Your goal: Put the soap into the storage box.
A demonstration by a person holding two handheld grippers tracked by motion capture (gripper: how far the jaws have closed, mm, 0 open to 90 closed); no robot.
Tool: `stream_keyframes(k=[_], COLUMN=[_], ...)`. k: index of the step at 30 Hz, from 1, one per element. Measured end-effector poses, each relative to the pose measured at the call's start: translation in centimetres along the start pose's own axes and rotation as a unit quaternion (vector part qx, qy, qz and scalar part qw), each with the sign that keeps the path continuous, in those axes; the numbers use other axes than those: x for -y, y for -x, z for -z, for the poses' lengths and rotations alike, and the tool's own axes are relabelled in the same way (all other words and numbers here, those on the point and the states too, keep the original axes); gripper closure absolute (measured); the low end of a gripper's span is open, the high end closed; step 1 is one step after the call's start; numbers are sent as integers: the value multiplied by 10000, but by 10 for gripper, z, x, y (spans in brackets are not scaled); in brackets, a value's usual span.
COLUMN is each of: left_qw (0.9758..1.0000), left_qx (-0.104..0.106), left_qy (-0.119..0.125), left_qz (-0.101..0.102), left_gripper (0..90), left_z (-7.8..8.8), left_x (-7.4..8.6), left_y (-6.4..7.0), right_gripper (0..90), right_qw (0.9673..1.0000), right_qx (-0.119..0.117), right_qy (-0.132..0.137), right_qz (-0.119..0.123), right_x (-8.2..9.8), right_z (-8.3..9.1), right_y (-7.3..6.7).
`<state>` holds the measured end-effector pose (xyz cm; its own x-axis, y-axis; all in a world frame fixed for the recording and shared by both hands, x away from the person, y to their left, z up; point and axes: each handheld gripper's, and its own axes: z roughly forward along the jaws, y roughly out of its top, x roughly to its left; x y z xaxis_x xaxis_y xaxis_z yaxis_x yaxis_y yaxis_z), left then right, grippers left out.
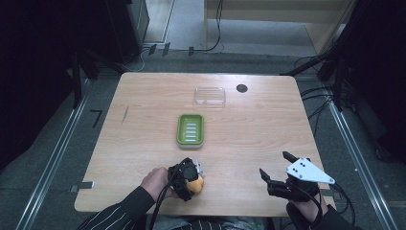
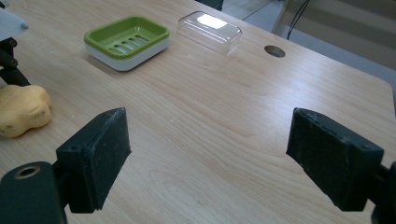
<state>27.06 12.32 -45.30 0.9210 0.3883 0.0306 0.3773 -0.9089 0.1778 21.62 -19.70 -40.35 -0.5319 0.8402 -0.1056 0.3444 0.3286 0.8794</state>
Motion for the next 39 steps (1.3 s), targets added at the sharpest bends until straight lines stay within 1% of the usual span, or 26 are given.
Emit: stream_keyframes(k=[2,3,4,5,6,10,11,13,14,16,18,20,21,22,23,24,27,28,32,33,35,39], left_qw=[10000,10000,9998,9998,9997,9996,9993,9993,9991,9990,9990,9985,9985,9984,9984,9981,9979,9977,9971,9971,9966,9960], left_qx=[-51,-51,-56,-56,-103,-133,-176,-177,-183,-213,-221,-251,-251,-272,-272,-289,-315,-317,-372,-359,-388,-407], left_qy=[35,35,68,68,83,97,120,110,130,89,100,116,116,67,67,77,63,67,64,60,74,60], left_qz=[62,62,151,151,214,248,308,310,346,389,386,462,462,487,487,540,559,602,658,665,730,789], left_gripper=[402,402,402,402,402,401,402,402,402,401,401,401,401,401,401,401,401,401,401,401,401,401], left_z=[3,3,4,4,6,7,7,7,7,8,8,8,8,8,8,9,10,11,12,12,13,13], left_x=[2,2,3,3,5,6,8,8,9,10,11,12,12,13,13,14,15,16,18,18,19,19], left_y=[-2,-2,-4,-4,-6,-9,-10,-11,-12,-15,-16,-19,-19,-21,-21,-23,-27,-30,-33,-34,-37,-41], right_gripper=[136,136,136,136,136,136,136,136,136,136,136,136,136,136,136,136,136,136,136,136,136,136], right_qw=[10000,10000,10000,10000,10000,10000,10000,10000,10000,10000,10000,10000,10000,10000,10000,10000,10000,10000,10000,10000,10000,10000], right_qx=[2,2,1,1,4,4,6,4,8,7,4,5,5,6,6,6,6,7,6,5,6,2], right_qy=[6,6,9,9,7,8,9,7,7,5,4,10,10,5,5,3,1,5,6,6,5,-1], right_qz=[1,1,14,14,18,16,12,10,8,10,12,5,5,-2,-2,-2,-2,-2,9,17,10,9], right_x=[0,0,0,0,0,0,0,0,0,0,0,0,0,0,0,0,0,0,0,0,0,0], right_z=[0,0,0,0,0,0,0,0,0,0,0,0,0,0,0,0,0,0,0,0,0,0], right_y=[0,0,0,0,0,0,0,0,0,0,0,0,0,0,0,0,0,0,0,0,0,0])
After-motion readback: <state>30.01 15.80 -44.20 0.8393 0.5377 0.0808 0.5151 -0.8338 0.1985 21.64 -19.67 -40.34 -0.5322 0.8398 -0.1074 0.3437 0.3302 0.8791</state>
